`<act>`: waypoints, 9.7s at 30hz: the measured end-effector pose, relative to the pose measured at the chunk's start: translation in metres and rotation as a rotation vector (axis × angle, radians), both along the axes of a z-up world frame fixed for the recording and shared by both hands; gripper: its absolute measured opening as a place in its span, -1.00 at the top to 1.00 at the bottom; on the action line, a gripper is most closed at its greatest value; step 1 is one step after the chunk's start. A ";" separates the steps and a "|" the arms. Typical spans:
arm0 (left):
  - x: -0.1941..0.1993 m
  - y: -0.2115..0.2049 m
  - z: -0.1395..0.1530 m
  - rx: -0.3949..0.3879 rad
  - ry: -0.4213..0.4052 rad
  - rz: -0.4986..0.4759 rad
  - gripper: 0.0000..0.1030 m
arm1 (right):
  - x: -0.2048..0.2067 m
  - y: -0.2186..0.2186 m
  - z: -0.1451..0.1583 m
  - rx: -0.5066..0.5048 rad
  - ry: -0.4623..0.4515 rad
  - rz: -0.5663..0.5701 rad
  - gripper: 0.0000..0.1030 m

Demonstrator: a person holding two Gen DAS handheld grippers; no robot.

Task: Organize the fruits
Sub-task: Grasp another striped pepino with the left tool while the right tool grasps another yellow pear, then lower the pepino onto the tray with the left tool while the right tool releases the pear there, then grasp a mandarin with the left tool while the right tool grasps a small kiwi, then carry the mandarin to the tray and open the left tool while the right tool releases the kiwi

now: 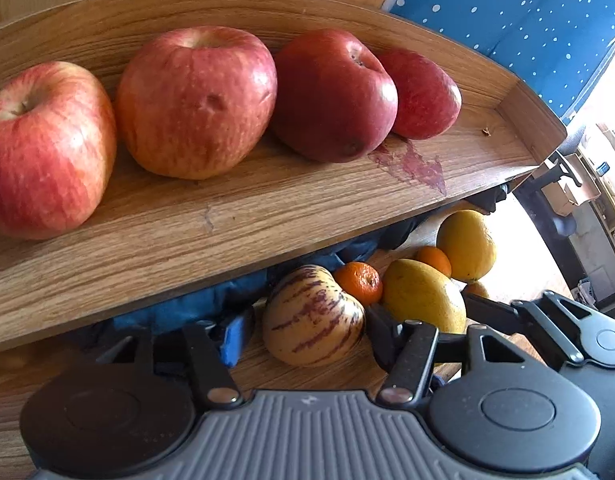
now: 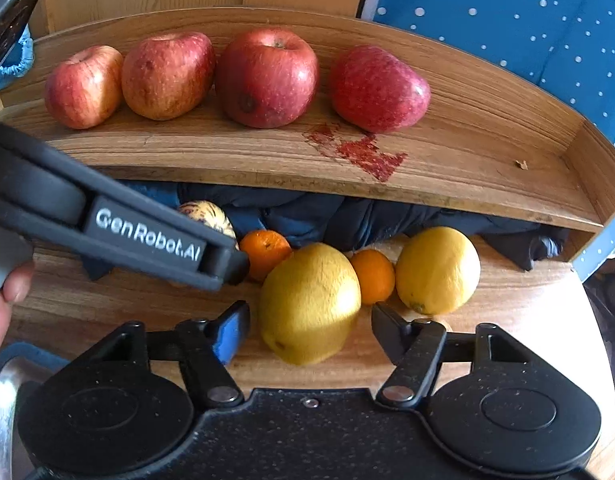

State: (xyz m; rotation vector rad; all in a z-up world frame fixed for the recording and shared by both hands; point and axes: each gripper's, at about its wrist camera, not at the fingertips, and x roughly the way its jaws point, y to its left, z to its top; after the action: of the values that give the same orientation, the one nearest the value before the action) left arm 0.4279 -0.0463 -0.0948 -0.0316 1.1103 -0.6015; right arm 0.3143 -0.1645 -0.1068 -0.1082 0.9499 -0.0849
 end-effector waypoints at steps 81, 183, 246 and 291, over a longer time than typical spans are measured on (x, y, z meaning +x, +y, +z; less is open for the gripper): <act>-0.238 0.061 0.023 0.157 0.063 0.139 -0.16 | -0.231 0.017 0.023 0.188 -0.035 0.222 -0.09; -0.020 -0.071 0.001 0.136 -0.042 -0.024 -0.87 | -0.033 -0.107 0.000 0.108 -0.020 -0.061 -0.72; -0.153 0.024 0.037 0.129 0.036 0.053 0.30 | -0.156 -0.024 0.044 0.202 -0.083 0.140 0.38; -0.221 0.084 0.048 0.173 0.043 0.113 -0.71 | -0.208 0.022 0.052 0.172 -0.057 0.221 -0.50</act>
State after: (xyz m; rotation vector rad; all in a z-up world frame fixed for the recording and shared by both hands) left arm 0.2070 0.0375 -0.0471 0.0417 1.1909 -0.4043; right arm 0.1068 -0.1427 -0.0549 -0.0507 0.8789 0.1964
